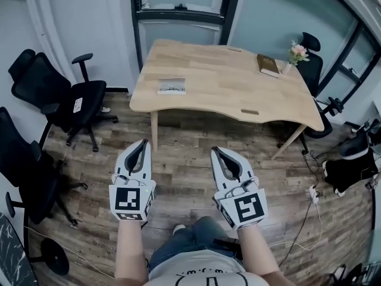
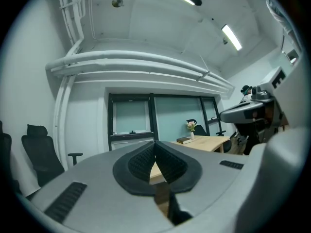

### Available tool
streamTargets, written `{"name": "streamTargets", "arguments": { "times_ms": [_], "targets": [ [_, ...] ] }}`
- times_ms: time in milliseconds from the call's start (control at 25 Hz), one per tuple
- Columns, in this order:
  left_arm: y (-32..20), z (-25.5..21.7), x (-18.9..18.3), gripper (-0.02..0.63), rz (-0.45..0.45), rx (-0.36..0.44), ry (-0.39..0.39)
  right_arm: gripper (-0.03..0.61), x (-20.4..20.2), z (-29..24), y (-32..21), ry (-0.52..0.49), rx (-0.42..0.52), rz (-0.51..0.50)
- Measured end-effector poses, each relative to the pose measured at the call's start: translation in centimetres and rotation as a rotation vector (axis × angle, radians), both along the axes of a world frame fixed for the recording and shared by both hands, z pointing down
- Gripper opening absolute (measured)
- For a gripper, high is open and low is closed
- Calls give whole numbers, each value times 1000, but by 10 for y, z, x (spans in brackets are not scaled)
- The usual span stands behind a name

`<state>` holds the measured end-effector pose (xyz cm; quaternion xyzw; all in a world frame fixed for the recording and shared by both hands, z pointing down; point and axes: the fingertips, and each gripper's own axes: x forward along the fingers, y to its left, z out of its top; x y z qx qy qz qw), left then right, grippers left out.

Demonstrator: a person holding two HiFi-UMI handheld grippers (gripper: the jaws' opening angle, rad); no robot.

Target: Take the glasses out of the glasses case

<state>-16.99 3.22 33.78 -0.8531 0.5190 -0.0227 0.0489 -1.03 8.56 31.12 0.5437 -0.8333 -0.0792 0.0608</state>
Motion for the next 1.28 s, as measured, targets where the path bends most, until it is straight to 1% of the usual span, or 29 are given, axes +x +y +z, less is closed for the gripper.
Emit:
{"name": "streamTargets", "arguments": {
  "times_ms": [160,280,360,480,560,640,880,1040,1120,1200,1280],
  "targets": [
    [-29,0,-7,17,-21,-3,54,11,6,3,-34,-12,-10,-4],
    [-54,1,-8,17,5,-26,94,11,7,10,-64,-32,-27,-13],
    [-72,2,-2,17,27,-36,99,11,9,16,-87,-41,-34,-19],
    [-106,6,5,17,35,-32,97,11,17,22,-129,-54,-40,-21],
    [-135,9,10,17,45,-33,112,11,23,24,-161,-58,-40,-22],
    [-170,14,14,17,36,-46,131,11,33,26,-196,-60,-44,-22],
    [-285,20,40,17,5,-94,97,11,69,25,-309,-71,-57,-17],
    [-352,20,57,16,-4,-109,87,11,90,26,-378,-77,-69,-13],
    [-378,27,65,17,12,-137,69,11,97,26,-404,-79,-74,-14],
    [-399,37,73,17,50,-182,48,11,103,26,-425,-81,-77,-12],
    [-418,46,80,17,82,-219,45,11,108,27,-442,-86,-81,-3]
  ]
}}
